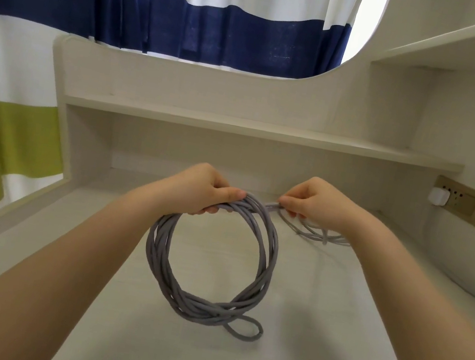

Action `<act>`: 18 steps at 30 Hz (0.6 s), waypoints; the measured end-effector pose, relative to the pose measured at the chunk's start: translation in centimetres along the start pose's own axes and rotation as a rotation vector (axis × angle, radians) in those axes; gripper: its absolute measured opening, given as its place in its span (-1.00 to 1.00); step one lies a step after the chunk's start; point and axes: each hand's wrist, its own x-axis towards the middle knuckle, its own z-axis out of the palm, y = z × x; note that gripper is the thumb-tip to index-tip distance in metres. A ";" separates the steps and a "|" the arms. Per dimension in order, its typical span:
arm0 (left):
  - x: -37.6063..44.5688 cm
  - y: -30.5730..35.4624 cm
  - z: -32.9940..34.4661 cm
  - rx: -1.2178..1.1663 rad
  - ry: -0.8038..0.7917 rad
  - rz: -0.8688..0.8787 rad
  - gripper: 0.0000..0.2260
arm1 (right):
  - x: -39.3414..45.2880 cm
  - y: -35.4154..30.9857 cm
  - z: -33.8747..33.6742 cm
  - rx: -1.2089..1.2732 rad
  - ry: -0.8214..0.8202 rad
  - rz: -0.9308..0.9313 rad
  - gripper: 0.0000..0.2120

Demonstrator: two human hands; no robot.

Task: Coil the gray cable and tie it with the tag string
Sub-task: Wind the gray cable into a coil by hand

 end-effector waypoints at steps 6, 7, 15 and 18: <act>0.2 -0.7 0.4 0.064 0.274 -0.023 -0.59 | -0.1 -0.1 -0.3 0.180 0.188 0.101 -0.75; 0.3 -0.8 0.5 0.057 0.330 -0.031 -0.59 | -0.2 -0.3 0.0 0.283 0.213 0.123 -0.79; 1.4 -1.8 2.1 -0.188 0.591 -0.075 -0.59 | -1.0 0.0 3.2 0.772 0.241 0.215 -0.88; 1.6 -2.2 2.5 -0.339 0.603 -0.083 -0.57 | -0.9 0.6 4.1 0.740 0.240 0.201 -0.91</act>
